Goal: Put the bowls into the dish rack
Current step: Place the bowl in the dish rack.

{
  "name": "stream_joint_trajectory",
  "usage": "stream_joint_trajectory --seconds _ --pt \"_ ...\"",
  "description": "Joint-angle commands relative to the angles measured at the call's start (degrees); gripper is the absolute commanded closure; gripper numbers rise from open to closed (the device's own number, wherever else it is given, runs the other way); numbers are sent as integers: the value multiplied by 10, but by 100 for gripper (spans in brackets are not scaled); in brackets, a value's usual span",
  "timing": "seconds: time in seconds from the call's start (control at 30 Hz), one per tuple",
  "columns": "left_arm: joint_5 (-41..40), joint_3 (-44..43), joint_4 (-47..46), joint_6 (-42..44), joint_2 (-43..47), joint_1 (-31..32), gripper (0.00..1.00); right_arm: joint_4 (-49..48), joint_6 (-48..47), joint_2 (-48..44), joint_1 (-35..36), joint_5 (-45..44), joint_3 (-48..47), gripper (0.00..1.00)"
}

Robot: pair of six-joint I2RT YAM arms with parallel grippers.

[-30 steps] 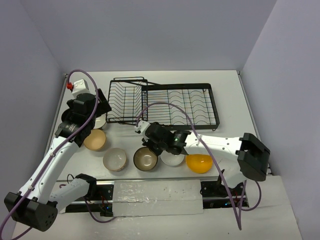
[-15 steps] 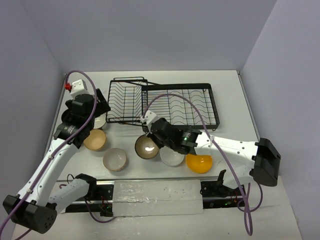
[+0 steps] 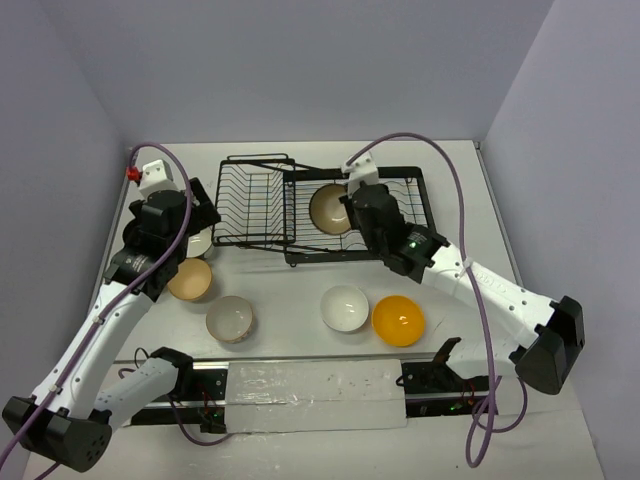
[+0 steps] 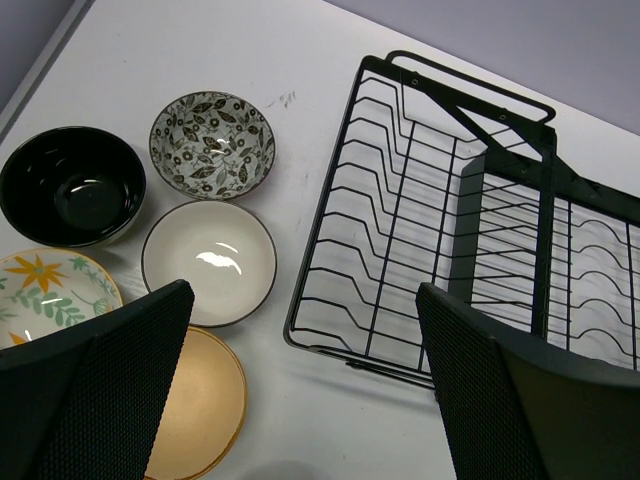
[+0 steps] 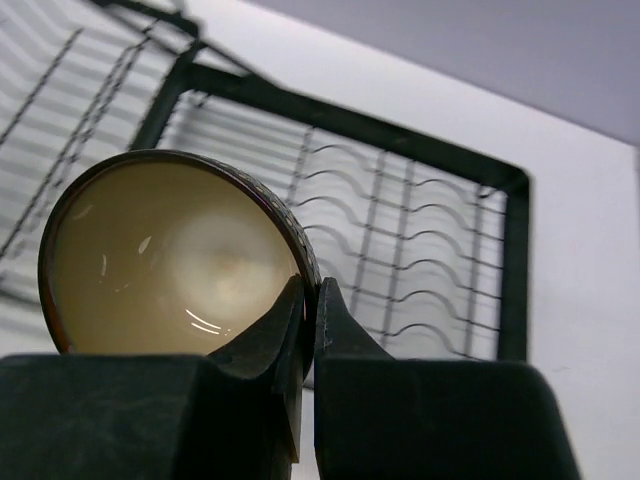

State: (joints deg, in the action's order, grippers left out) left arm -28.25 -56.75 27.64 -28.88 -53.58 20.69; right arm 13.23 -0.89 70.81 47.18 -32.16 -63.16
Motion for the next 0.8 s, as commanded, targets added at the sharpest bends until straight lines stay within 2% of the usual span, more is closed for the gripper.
stream_joint_trajectory --seconds 0.0,0.27,0.4,0.53,0.77 --pt "9 2 -13 15 4 8 1 -80 -30 -18 -40 -65 -46 100" --pt "20 1 -8 15 -11 15 1 -163 -88 18 -107 -94 -58 100" --pt "17 2 -10 17 -9 15 1 -217 -167 85 -118 -125 -83 100" --pt "3 3 -10 23 -6 22 1 -248 -193 141 -139 -119 -112 100" --pt "-21 8 -11 29 4 33 1 -308 -295 260 -162 -131 -161 100"
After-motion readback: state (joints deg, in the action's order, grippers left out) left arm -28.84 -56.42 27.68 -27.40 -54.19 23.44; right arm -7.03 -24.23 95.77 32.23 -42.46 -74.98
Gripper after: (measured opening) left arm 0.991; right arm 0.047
